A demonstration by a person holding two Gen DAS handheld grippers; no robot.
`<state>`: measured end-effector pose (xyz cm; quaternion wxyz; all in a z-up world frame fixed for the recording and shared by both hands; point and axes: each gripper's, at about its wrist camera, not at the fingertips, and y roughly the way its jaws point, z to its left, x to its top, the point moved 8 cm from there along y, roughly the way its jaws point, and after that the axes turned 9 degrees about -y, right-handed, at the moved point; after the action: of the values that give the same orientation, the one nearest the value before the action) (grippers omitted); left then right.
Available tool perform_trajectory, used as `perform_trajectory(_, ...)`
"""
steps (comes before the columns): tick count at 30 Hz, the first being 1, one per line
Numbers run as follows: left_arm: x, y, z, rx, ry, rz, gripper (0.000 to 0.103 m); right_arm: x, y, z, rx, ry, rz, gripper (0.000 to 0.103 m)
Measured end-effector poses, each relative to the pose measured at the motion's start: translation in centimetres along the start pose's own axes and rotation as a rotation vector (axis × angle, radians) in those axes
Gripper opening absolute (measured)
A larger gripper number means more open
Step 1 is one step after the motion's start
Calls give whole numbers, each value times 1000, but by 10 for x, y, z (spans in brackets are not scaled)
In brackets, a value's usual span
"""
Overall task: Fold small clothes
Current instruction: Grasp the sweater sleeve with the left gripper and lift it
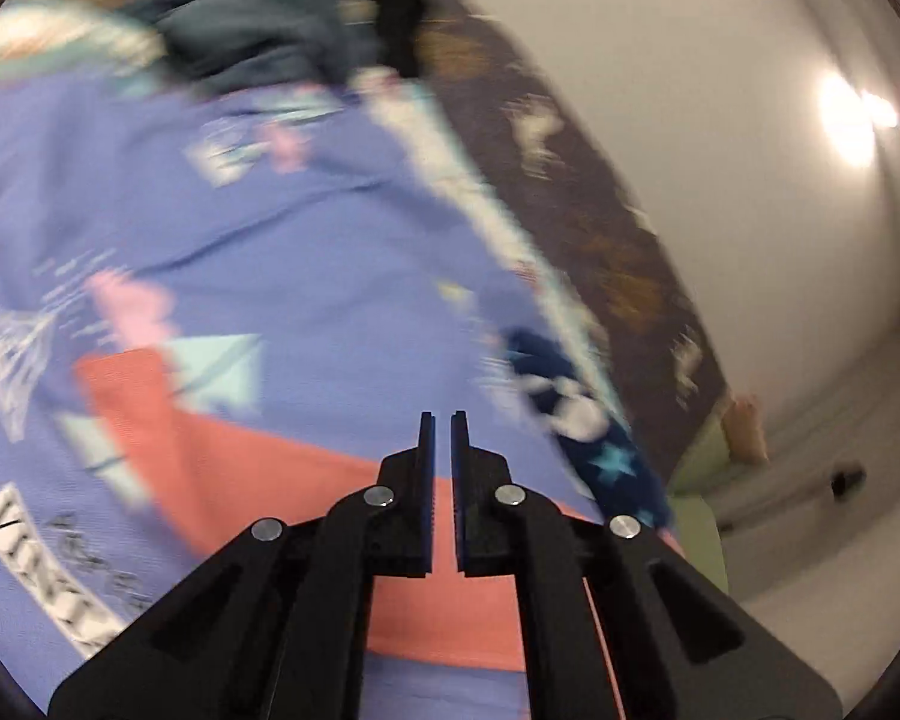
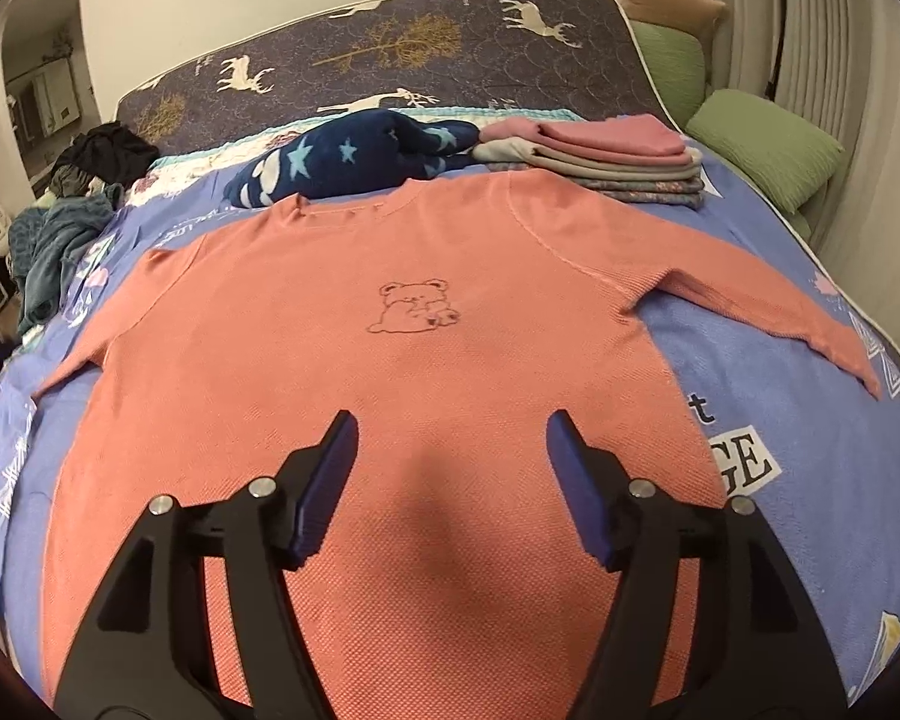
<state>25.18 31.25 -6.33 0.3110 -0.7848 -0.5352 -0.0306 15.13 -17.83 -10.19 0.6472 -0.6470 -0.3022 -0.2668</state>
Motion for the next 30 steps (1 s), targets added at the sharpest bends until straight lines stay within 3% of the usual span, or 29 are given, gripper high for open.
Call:
perform_trajectory(3, -61, 7, -112, -130, 251, 77, 3, -1, -7, -7, 3, 18, -22, 67)
perform_trajectory(6, -140, 24, -182, -208, 437, 186, 4, -8, -12, -20, 2, 47, -26, 68)
perform_trajectory(8, -184, 35, -201, -203, 512, 239, 6, -12, -15, -28, 3, 68, -23, 69)
perform_trajectory(11, -221, 47, -185, -112, 561, 261, 35, -20, -22, -45, -3, 91, -22, 69)
perform_trajectory(12, -224, 50, -169, -73, 551, 261, 37, -21, -25, -50, -10, 89, -24, 69)
perform_trajectory(15, -195, 49, -106, 67, 451, 223, 40, -24, -26, -66, -30, 88, -26, 72)
perform_trajectory(18, -138, 41, -36, 238, 306, 127, 43, -27, -18, -79, -36, 110, -13, 72)
perform_trajectory(22, -50, 25, 62, 526, 96, -9, 57, -29, -10, -78, -17, 117, 2, 72)
perform_trajectory(25, -21, 30, 116, 655, -45, 40, 58, -29, -10, -73, -16, 105, -1, 72)
perform_trajectory(28, -13, 42, 151, 651, -173, 109, 57, -29, -12, -74, -21, 114, -7, 72)
perform_trajectory(29, -14, 43, 152, 651, -186, 109, 45, -29, -13, -74, -24, 121, -7, 72)
perform_trajectory(30, -12, 44, 155, 655, -187, 96, 16, -29, -14, -76, -26, 125, -7, 72)
